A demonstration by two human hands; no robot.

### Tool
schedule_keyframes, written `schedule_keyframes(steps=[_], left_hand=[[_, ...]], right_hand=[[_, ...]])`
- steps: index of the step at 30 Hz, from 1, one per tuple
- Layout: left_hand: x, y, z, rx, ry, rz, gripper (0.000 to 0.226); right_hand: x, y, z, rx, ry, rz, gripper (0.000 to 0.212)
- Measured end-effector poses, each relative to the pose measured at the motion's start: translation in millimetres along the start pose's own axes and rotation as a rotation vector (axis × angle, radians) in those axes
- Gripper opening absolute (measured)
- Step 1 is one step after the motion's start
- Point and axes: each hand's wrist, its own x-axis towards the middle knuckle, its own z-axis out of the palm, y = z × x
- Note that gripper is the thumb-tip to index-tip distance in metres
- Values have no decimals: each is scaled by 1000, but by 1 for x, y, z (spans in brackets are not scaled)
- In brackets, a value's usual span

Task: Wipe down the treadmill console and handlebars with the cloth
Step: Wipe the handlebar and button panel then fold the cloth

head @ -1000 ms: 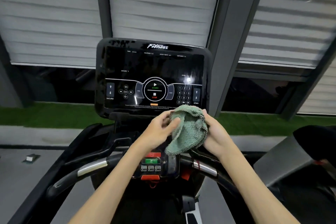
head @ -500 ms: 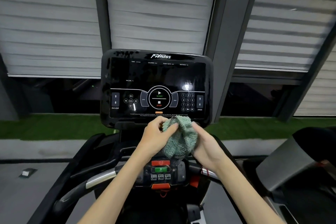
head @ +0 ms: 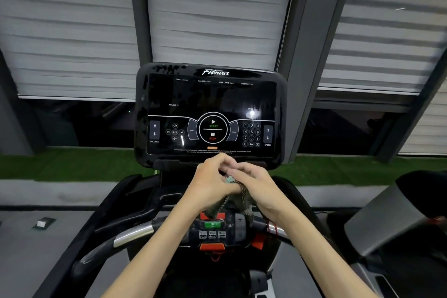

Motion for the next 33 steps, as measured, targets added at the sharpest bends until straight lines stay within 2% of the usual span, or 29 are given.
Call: schedule_keyframes(steps=[5,8,11,16,18,20,23,26,29,32,33], left_hand=[[5,7,-9,-132,-174,-64,31],[7,13,-9,-218,-227,-88,19],[8,17,-2,-274,-259,-130,16],[14,27,13,-309,-155,-145,13],[16,32,18,-271,-120,-106,14],[19,35,21,-182,-67,-52,14],[20,36,22,-99,-9,-1,14],[16,32,23,-45,76,22,15],[10,21,24,-50,152,-36,26],[5,8,24,35,-9,-178,54],[4,3,23,86,-74,-189,52]], right_hand=[[-2,-5,-26,-26,-171,-86,27],[-3,-9,-43,-68,-235,-111,29],[-4,-12,-61,-119,-267,-126,29],[-2,-5,-82,-325,-323,-192,35],[1,1,-86,-388,-341,-175,31],[5,6,-87,-409,-381,-160,26],[8,9,-86,-403,-449,-144,33],[12,16,-86,-366,-436,-92,25],[13,19,-83,-267,-398,-45,28],[8,13,-83,-132,-396,10,35],[7,13,-84,-99,-403,36,36]])
